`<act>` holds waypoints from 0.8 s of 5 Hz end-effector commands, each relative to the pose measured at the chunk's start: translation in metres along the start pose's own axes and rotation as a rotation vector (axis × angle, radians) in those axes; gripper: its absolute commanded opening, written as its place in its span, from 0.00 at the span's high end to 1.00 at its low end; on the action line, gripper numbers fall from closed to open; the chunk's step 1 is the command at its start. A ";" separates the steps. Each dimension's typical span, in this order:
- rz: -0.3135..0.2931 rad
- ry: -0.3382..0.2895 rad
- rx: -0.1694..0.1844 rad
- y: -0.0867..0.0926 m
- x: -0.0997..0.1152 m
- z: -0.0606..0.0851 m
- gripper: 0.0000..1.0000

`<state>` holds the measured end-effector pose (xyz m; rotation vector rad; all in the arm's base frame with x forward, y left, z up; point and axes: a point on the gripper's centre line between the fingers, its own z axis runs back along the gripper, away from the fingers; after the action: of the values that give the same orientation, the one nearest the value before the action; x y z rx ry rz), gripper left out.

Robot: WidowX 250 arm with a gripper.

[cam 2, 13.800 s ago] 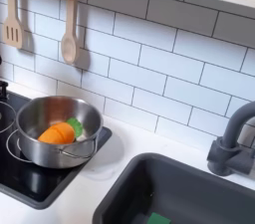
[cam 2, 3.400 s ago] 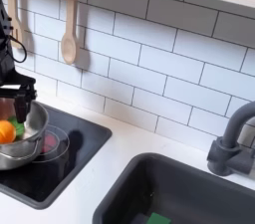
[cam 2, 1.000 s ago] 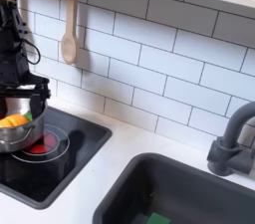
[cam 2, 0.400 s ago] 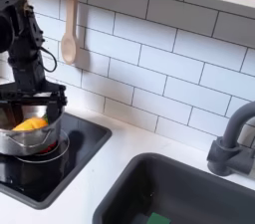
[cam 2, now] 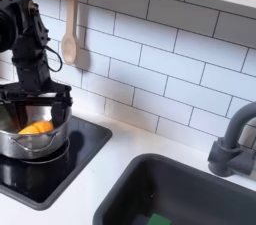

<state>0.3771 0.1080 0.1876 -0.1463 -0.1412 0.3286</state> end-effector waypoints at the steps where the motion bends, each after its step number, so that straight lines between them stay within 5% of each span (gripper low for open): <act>1: -0.031 -0.016 -0.054 -0.011 -0.015 0.044 0.00; 2: -0.045 -0.039 -0.073 -0.016 -0.032 0.063 0.00; 4: -0.110 -0.030 -0.069 -0.028 -0.084 0.068 0.00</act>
<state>0.2962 0.0594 0.2523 -0.2088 -0.2004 0.2010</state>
